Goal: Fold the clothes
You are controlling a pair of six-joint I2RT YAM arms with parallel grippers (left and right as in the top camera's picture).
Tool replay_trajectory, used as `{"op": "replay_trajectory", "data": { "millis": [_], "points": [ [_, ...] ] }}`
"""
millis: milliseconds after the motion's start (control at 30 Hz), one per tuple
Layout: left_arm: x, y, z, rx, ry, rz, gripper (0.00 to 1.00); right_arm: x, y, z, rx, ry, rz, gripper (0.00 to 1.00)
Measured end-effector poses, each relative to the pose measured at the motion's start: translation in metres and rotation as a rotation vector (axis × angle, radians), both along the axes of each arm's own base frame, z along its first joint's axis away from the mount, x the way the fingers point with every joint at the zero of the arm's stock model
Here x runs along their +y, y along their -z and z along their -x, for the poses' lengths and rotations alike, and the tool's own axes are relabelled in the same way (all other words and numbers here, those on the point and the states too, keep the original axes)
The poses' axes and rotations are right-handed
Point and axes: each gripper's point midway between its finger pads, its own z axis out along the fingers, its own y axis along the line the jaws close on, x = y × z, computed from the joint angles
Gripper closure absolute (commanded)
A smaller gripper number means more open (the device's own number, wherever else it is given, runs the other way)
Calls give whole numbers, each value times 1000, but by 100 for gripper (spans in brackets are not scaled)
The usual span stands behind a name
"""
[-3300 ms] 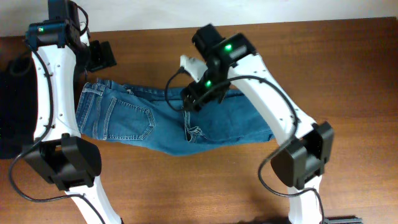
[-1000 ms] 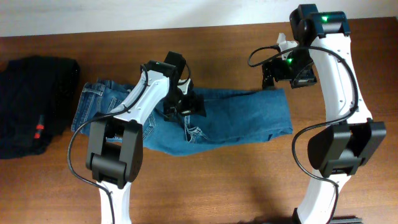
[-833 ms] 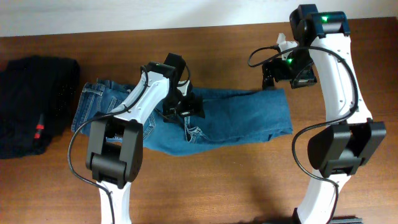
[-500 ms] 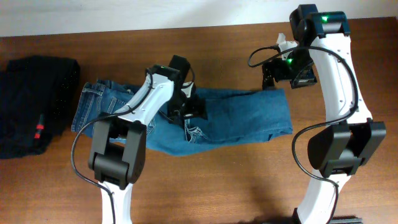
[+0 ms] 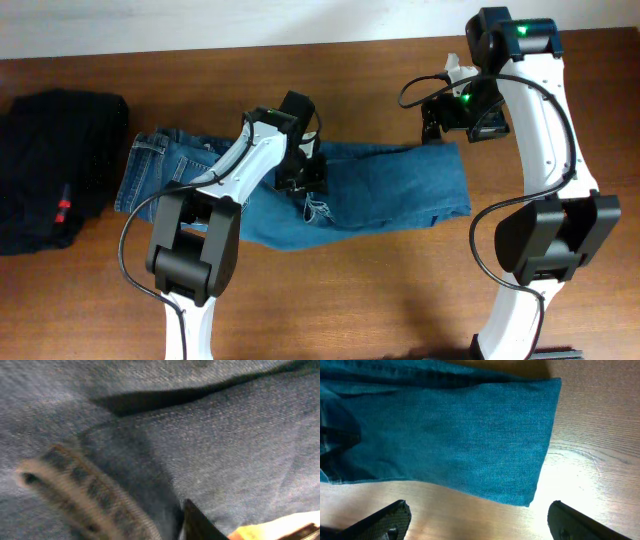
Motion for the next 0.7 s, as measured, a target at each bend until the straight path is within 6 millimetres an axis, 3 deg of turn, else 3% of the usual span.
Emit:
{"op": "replay_trajectory", "data": {
  "millis": [333,700],
  "points": [
    [24,4,-16,-60,-15,-89,80,0,0,0,-1,-1,0,7],
    [25,-34,-52,-193,23,-86,80,0,0,0,-1,-6,0,7]
  ]
}}
